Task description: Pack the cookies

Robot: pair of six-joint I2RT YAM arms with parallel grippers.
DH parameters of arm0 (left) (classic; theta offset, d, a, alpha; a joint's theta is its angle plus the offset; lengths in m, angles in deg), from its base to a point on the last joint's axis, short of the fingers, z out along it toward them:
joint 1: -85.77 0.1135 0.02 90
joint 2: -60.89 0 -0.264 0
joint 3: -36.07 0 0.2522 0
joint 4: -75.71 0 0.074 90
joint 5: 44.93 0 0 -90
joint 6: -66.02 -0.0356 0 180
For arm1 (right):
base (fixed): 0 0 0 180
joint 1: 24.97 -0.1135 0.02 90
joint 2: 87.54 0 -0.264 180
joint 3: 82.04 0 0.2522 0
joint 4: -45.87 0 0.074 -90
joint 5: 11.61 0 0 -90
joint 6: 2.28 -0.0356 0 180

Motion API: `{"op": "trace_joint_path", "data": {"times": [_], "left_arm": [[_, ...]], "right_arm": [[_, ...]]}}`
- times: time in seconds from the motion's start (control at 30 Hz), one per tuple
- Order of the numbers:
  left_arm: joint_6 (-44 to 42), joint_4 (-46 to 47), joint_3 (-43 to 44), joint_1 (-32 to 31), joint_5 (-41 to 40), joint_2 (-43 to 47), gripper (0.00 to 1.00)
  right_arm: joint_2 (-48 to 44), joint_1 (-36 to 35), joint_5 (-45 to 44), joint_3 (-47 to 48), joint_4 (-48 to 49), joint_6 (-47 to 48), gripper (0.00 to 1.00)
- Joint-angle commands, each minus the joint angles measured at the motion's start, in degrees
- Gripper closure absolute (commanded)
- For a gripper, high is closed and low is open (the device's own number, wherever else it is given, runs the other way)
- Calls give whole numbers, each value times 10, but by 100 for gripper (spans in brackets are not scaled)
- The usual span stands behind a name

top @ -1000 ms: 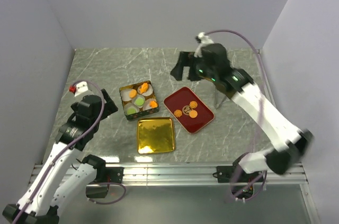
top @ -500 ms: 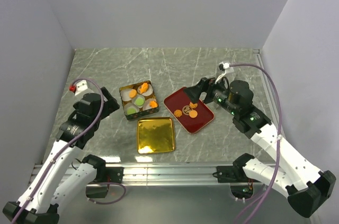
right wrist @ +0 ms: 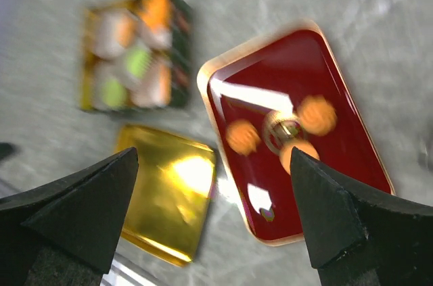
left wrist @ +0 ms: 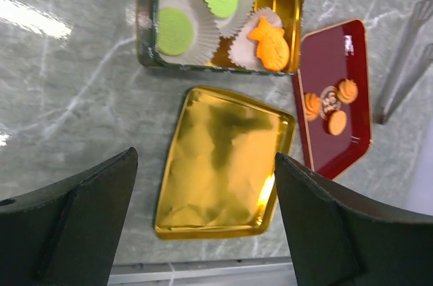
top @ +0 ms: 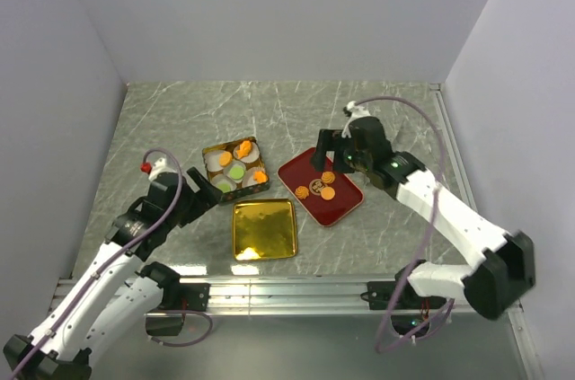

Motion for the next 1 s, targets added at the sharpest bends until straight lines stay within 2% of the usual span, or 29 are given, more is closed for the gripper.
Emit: {"op": "trace_joint_path", "data": {"times": [0.0,0.1,0.27,0.4,0.53,0.97], "left_arm": [[37,-1,-2,-22,10,-10,14],[71,-11,-11,-52,-13,-47,17],[123,-13,-32,-94,-36,-100,21],[150,-8,-45,-115,-43,-111,22],[154,-9,-47,-118,-51,-106,23],[143,29,-91,-123,-34,-137,32]], "right_arm": [[74,9,12,39,-126,10,2],[108,9,71,35,-117,12,5],[161,8,127,45,-117,28,8],[202,3,157,51,-125,47,14],[246,-4,166,59,-136,45,19],[330,-41,137,96,-160,53,25]]}}
